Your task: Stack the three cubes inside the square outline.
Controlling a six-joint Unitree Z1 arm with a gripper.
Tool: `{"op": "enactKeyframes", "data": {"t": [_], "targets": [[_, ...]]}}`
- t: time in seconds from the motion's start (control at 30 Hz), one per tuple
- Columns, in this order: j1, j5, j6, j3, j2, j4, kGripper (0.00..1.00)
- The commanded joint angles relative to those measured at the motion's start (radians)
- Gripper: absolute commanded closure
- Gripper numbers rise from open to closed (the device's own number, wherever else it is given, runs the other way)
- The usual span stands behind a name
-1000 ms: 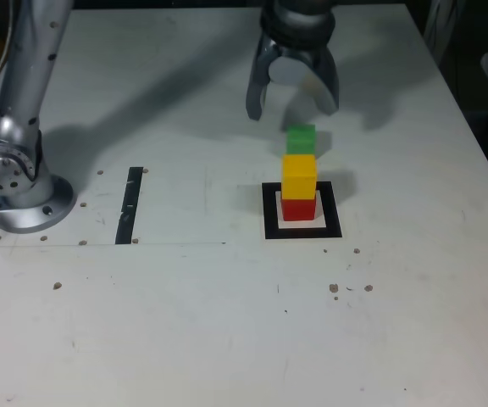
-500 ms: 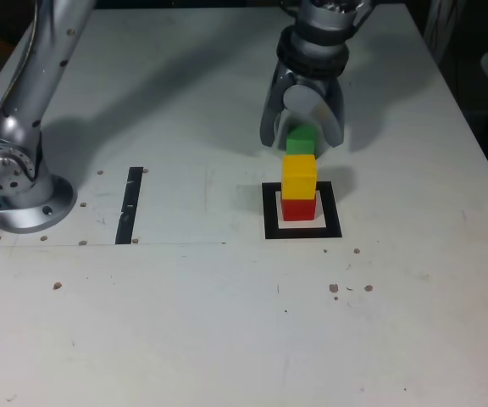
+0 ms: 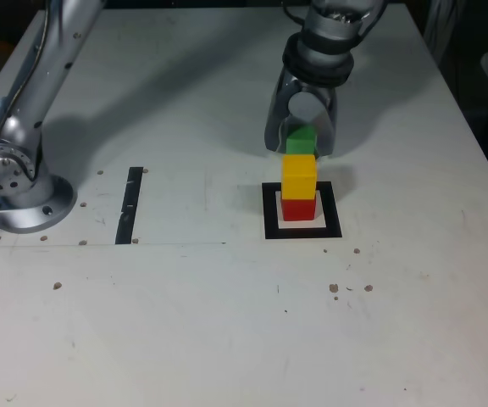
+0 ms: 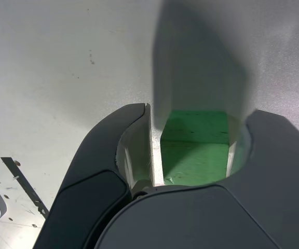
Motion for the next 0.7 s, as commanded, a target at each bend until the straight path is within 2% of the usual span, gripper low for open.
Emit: {"op": "enactKeyframes", "data": {"t": [0.0,0.13,0.43,0.67], "targets": [[0.000,0.002,0.001,-0.006,0.003,0.002,0.65],[0.000,-0.002,0.001,-0.014,-0.003,0.014,0.70],[-0.004,-0.004,0.001,-0.057,-0.033,0.085,0.71],[-0.070,0.004,-0.034,-0.151,-0.162,0.211,0.71]]}}
